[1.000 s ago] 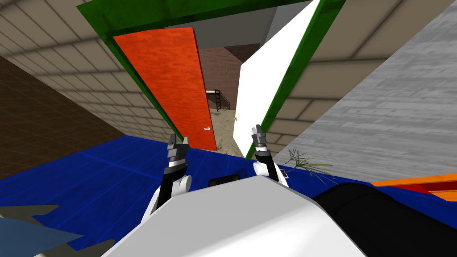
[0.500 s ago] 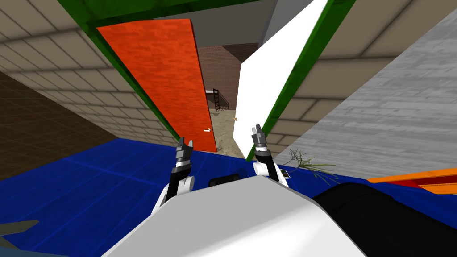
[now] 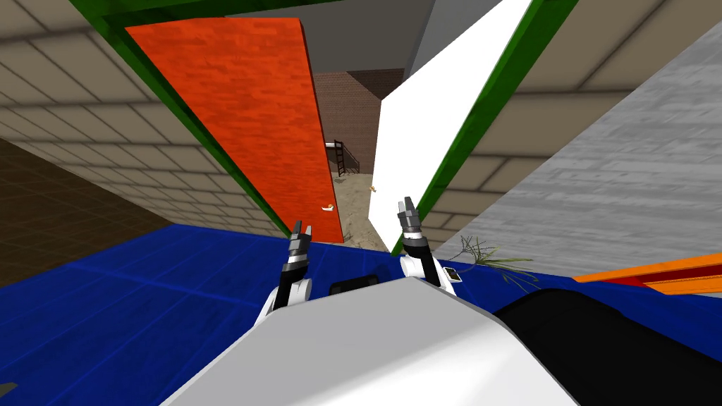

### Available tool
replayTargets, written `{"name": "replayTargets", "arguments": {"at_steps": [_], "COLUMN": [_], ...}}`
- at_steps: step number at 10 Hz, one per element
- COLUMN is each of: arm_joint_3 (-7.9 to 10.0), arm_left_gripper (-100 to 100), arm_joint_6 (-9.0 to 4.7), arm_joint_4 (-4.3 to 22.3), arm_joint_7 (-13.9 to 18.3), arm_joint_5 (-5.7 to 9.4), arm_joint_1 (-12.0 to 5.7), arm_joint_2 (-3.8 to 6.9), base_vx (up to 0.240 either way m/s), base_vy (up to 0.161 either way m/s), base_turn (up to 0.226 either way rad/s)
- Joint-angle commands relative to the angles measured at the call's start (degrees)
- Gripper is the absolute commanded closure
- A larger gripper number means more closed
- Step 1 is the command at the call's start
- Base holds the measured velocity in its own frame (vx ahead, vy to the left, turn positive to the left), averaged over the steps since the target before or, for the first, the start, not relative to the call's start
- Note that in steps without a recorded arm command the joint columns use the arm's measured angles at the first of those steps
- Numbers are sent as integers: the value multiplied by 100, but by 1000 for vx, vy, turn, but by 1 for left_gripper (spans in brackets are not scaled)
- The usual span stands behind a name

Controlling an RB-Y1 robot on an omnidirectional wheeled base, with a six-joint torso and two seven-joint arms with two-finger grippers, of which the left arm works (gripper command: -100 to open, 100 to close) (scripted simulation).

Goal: Push the door open

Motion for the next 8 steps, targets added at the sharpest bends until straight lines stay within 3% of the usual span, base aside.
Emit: {"name": "replayTargets", "arguments": {"at_steps": [1, 8], "arm_joint_3": [-4, -128], "arm_left_gripper": [-100, -100], "arm_joint_6": [-8, -260], "arm_joint_4": [181, 1178], "arm_joint_7": [4, -42], "arm_joint_5": [5, 1], "arm_joint_1": [-39, -268], "arm_joint_2": [24, 89], "base_vx": [67, 53], "base_vy": [58, 60], "base_turn": [-27, -44]}}
